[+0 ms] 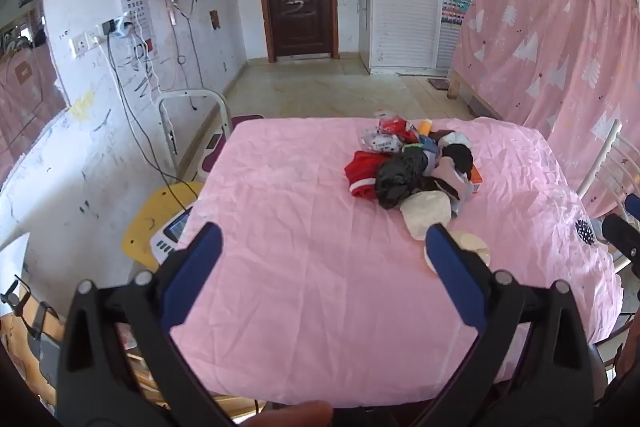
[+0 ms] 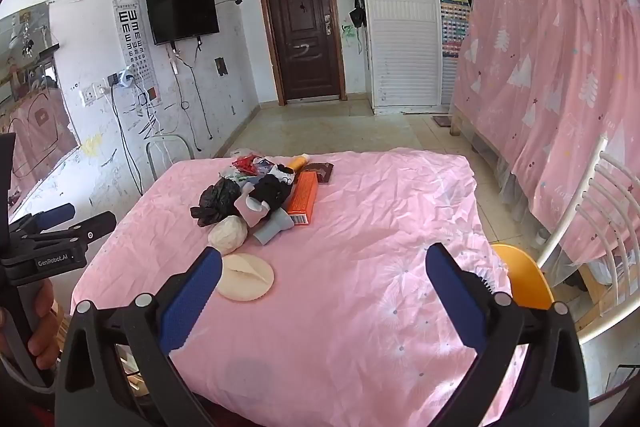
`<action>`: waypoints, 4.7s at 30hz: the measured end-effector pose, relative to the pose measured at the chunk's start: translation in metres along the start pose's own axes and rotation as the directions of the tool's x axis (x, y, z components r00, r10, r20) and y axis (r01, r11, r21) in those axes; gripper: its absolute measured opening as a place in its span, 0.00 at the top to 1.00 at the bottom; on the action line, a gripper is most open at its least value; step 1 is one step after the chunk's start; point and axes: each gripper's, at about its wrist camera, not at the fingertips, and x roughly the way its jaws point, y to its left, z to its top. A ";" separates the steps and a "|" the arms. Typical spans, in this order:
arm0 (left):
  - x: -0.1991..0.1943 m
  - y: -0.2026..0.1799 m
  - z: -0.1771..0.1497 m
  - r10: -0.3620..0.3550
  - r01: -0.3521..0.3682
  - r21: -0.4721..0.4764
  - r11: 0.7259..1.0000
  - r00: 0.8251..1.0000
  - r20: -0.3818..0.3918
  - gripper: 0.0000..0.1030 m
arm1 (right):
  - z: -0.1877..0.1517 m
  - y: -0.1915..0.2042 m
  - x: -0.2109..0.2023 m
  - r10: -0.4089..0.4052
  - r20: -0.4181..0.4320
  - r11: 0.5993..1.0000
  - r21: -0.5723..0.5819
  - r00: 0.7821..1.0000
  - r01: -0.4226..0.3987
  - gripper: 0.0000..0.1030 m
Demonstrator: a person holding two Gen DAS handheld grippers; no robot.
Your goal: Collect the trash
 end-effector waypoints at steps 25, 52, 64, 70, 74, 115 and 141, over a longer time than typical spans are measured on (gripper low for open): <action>-0.001 0.000 -0.001 -0.002 0.001 -0.008 1.000 1.000 -0.010 0.06 | 0.003 0.002 0.000 0.008 0.003 1.000 -0.002 1.000 -0.008 0.11; 0.000 0.001 0.000 -0.004 0.004 -0.009 1.000 1.000 -0.016 0.06 | 0.006 0.004 0.001 0.013 0.005 1.000 -0.012 1.000 -0.013 0.11; 0.003 0.002 -0.001 -0.003 0.003 -0.008 1.000 1.000 -0.017 0.06 | 0.007 0.003 0.002 0.015 0.006 1.000 -0.013 1.000 -0.015 0.11; 0.003 0.002 -0.001 -0.004 0.004 -0.008 1.000 1.000 -0.018 0.06 | 0.007 0.003 0.002 0.015 0.006 1.000 -0.014 1.000 -0.015 0.11; 0.003 0.002 -0.001 -0.003 0.003 -0.007 1.000 1.000 -0.019 0.06 | 0.007 0.004 0.002 0.016 0.008 1.000 -0.017 1.000 -0.016 0.11; 0.088 -0.033 0.004 -0.181 0.190 0.018 0.982 0.955 -0.236 0.06 | -0.021 0.030 0.104 0.191 -0.282 0.970 -0.089 0.940 -0.224 0.11; 0.132 -0.039 0.009 -0.252 0.271 0.012 0.963 0.910 -0.330 0.54 | -0.021 0.055 0.153 0.237 -0.425 0.940 -0.127 0.874 -0.316 0.11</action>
